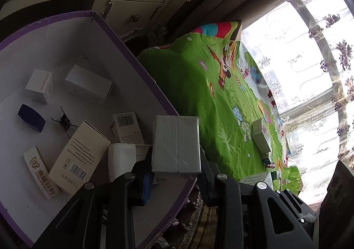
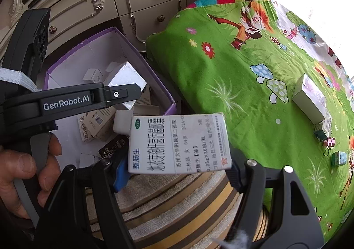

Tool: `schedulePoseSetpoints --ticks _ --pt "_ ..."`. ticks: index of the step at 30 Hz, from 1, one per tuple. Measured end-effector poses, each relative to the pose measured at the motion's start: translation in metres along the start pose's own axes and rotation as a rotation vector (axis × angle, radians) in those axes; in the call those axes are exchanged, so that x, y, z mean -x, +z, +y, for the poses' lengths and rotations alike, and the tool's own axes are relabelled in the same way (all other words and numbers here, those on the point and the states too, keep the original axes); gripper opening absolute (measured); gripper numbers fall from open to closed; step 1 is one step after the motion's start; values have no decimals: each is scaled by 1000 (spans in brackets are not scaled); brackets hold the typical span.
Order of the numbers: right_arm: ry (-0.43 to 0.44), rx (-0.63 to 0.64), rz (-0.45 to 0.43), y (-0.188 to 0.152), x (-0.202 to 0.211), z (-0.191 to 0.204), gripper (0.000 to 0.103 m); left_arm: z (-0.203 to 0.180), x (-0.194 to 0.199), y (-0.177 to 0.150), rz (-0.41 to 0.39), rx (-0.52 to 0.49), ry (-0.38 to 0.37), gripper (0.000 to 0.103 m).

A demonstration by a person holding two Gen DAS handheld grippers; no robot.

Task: Organize rigid objects
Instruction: 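Carry both boxes into the purple storage box and open both tools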

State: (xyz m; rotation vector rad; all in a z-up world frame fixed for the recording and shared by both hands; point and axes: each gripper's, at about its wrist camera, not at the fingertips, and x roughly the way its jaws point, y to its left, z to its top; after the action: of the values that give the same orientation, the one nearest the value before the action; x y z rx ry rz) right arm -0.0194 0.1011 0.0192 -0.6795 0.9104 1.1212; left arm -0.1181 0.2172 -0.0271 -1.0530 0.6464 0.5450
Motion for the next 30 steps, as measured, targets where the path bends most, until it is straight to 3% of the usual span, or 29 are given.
schedulePoseSetpoints --ticks 5,13,18,25,30 --pt "18 81 10 9 -8 32 74 34 9 5 -18 110 57 38" --pt "43 177 24 16 -22 68 75 62 23 18 -75 180 116 57" --pt "47 177 65 13 -31 68 85 62 15 17 -47 185 133 60" --pt "62 104 62 13 -29 52 86 50 9 13 -41 169 169 61" --pt "61 49 43 14 -23 35 87 30 6 14 -62 85 201 61"
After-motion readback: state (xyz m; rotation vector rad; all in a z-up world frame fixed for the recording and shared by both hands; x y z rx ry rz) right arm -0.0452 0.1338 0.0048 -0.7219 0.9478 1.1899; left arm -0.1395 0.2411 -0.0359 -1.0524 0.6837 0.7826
